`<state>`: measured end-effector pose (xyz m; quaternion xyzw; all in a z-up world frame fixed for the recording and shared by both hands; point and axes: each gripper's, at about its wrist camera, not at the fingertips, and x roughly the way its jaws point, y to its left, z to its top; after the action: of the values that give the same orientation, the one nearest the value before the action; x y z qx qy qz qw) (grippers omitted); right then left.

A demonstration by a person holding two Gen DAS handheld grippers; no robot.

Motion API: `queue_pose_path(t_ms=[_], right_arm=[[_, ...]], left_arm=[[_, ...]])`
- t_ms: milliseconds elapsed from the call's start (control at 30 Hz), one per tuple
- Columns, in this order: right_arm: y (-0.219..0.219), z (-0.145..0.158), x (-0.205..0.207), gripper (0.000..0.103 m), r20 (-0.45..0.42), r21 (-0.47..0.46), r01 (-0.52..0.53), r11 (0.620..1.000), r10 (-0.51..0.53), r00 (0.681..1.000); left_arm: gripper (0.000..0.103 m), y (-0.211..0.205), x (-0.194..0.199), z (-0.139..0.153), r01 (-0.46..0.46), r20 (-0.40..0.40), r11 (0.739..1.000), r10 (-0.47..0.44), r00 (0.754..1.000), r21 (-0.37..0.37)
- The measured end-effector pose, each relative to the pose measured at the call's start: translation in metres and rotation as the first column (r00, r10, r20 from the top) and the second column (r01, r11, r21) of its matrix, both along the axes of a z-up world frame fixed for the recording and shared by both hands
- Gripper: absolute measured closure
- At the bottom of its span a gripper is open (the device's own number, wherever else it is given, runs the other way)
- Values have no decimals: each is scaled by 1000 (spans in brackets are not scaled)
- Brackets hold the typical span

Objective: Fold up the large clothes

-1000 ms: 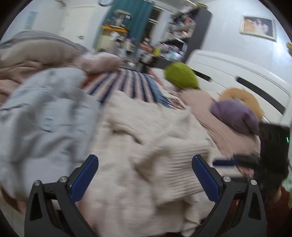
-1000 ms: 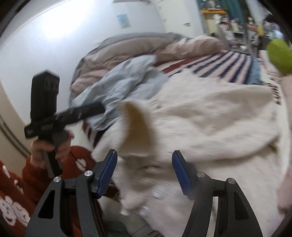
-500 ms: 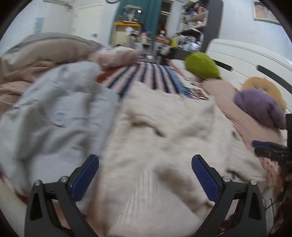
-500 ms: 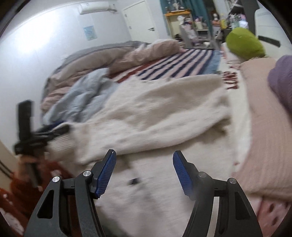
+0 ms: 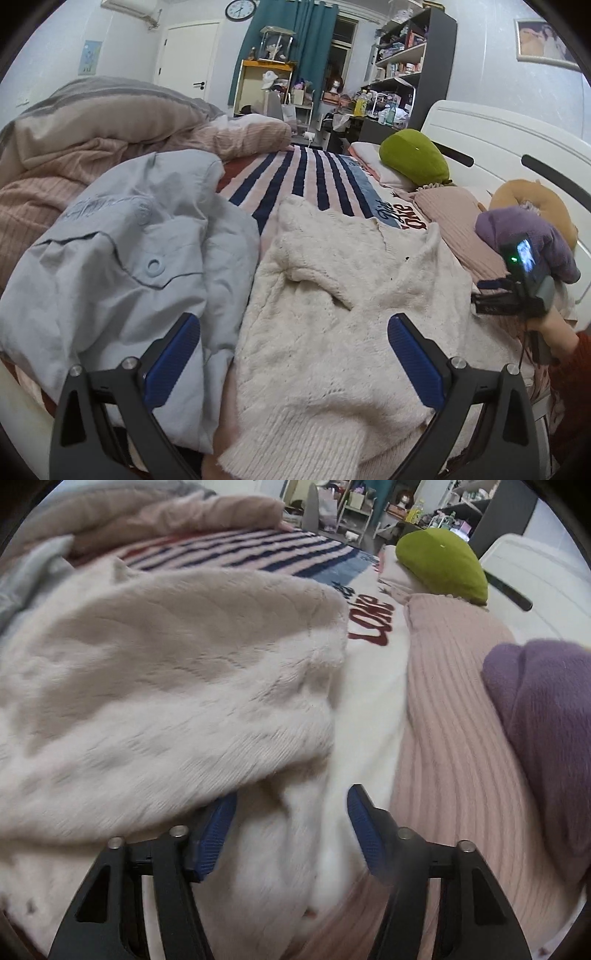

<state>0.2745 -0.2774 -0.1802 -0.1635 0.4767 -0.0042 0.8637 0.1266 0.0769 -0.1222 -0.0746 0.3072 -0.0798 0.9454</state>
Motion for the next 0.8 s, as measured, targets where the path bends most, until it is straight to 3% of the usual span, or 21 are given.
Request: queue_pose_path(t_ms=[67,100,233,267,333,367,433,467,533,667,800], right_arm=[[-6,1,11,93,-2,26,23,999,-23,1000],[-10,4,14,95,0,69,37,997,-37,999],[-32,23,16,97,61,138,113,984,-122,991],[-38,27,15,103,76,134,141,981,-152,985],[-49,34,13,102,154,25,230,973,-231,961],[-55,37,13,102,160,30,249,968,-250,955],[-73,43,9,101,109,206,224,952,-250,962],[-75,45,3,101,95,251,204,946,-234,968],[-69,48,-9,100,97,243,169,955,-197,976],[-52,52,-43,48,86,314,78,946,-110,990],[-36,59,-83,47,104,390,9,921,-54,993]], left_arm=[[2,-4,3,1,10,5,1000,-10,1000,10],[2,-5,4,1,15,5,1000,-15,1000,13],[2,-8,11,-2,25,-3,1000,-25,1000,19],[2,-9,13,-3,27,-7,999,-27,1000,18],[2,-10,16,-5,29,-14,999,-29,999,14],[2,-10,17,-6,33,-18,999,-33,999,13],[2,-12,17,-7,38,-17,999,-38,999,17],[2,-13,17,-7,39,-17,999,-39,999,18],[2,-14,17,-6,42,-19,999,-42,999,17],[2,-17,13,-5,50,-19,998,-49,999,31],[2,-17,8,-4,49,-18,998,-48,999,35]])
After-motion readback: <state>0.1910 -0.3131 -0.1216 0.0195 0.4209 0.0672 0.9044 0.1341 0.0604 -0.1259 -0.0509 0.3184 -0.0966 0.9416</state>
